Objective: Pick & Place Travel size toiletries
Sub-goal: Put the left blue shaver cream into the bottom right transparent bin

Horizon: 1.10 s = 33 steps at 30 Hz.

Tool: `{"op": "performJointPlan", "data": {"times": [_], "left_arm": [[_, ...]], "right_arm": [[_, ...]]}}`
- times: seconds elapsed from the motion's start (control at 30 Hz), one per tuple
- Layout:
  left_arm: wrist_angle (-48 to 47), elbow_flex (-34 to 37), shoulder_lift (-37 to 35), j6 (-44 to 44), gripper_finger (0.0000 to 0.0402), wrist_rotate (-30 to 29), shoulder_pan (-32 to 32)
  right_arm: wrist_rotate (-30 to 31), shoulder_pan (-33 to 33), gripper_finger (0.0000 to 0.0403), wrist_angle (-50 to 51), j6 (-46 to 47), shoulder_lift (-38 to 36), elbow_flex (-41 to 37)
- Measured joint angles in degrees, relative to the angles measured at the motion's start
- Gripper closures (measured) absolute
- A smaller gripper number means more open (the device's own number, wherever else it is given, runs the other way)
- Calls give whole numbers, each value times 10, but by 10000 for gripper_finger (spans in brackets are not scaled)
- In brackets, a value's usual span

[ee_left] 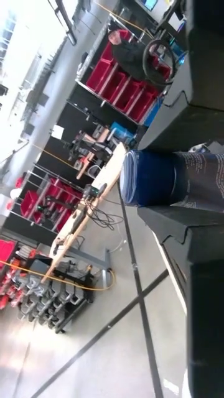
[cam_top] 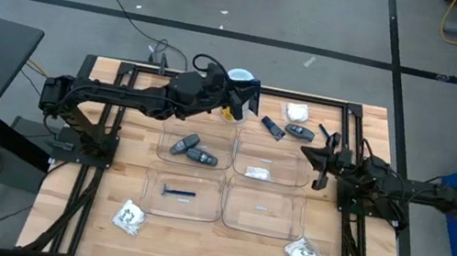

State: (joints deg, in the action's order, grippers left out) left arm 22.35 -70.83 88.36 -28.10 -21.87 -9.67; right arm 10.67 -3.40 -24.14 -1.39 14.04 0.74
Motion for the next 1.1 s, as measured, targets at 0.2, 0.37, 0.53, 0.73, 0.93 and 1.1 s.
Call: {"op": "performJointPlan", "data": {"times": [0.2, 0.37, 0.53, 0.73, 0.93, 1.1], "left_arm": [[17, 0, 0, 18, 262, -15, 0], [17, 0, 0, 18, 262, -15, 0], [19, 0, 0, 20, 262, -15, 0], [23, 0, 0, 28, 262, -15, 0], [30, 0, 0, 33, 262, -17, 0], [30, 0, 0, 35, 262, -17, 0]], "right_arm": [[30, 0, 390, -5, -49, 73, 50], [44, 0, 390, -6, -79, 129, 88], [43, 0, 390, -15, -86, 181, 111], [43, 0, 390, -99, -98, 245, 127], [43, 0, 390, -109, -101, 306, 164], [43, 0, 390, -110, -101, 354, 198]]}}
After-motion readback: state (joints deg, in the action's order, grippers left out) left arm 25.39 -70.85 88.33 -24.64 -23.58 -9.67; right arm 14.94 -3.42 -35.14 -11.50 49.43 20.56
